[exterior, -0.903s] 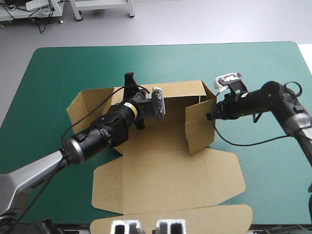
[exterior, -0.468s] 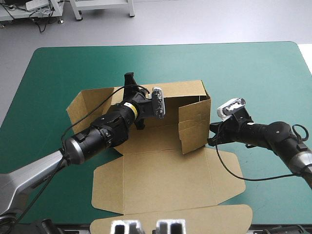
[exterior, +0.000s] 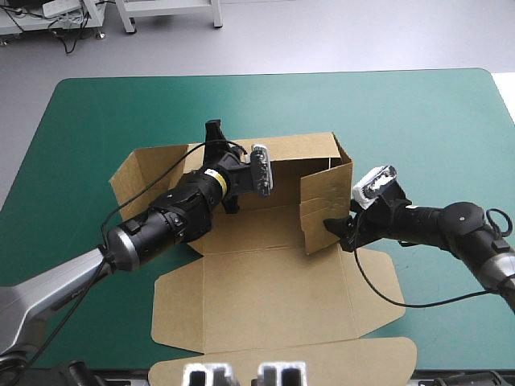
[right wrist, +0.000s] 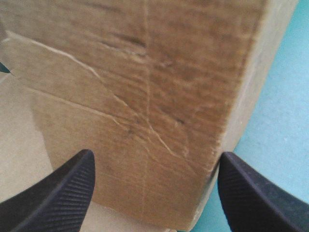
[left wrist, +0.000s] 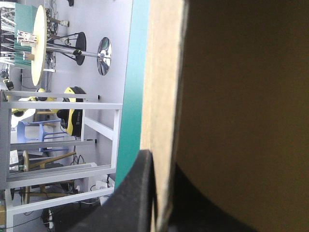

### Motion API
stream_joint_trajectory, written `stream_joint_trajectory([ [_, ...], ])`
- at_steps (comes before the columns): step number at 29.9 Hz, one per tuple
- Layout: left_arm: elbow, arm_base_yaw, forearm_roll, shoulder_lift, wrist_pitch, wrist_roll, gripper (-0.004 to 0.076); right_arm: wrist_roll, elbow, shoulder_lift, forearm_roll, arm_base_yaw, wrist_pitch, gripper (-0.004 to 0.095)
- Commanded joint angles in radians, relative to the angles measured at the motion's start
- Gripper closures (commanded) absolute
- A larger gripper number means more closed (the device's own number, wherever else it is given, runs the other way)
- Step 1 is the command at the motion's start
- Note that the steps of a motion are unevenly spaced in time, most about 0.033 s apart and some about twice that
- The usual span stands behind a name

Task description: Fold the box

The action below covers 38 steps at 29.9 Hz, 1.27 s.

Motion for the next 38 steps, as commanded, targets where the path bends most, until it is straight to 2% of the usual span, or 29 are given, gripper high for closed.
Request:
stream_joint_trajectory([
  [1, -0.013, -0.011, -0.027, -0.011, -0.026, -0.022, 0.0734, -0.085, -0.021, -0.027, 0.119, -0.006, 0.007, 0.0236],
  [6, -0.013, -0.012, -0.027, 0.007, -0.045, -0.022, 0.0734, -0.091, -0.021, -0.018, 0.130, -0.002, -0.010, 0.0232],
  [9, -0.013, -0.012, -0.035, 0.007, -0.078, -0.026, 0.0734, -0.091, -0.021, 0.002, 0.132, 0.040, -0.052, 0.0232],
  [15, -0.013, -0.012, -0.035, 0.005, -0.079, -0.029, 0.0734, -0.027, -0.021, 0.054, 0.121, 0.195, -0.327, 0.0242],
  [18, -0.013, -0.012, -0.032, 0.004, -0.077, -0.043, 0.0734, 0.002, -0.021, 0.060, 0.092, 0.225, -0.368, 0.0326],
  [26, -0.036, -0.012, -0.032, -0.001, -0.095, -0.075, 0.0734, 0.002, -0.025, 0.060, 0.082, 0.225, -0.366, 0.0798],
  [29, -0.039, -0.012, -0.031, -0.001, -0.090, -0.075, 0.0733, 0.026, -0.032, 0.060, 0.041, 0.225, -0.362, 0.0929],
  [33, -0.039, -0.012, -0.031, -0.001, -0.087, -0.070, 0.0691, 0.169, -0.062, 0.051, -0.136, 0.225, -0.341, 0.0927],
  [38, -0.039, -0.012, -0.029, -0.001, -0.089, -0.070, 0.0523, 0.364, -0.098, 0.047, -0.339, 0.225, -0.321, 0.0927],
])
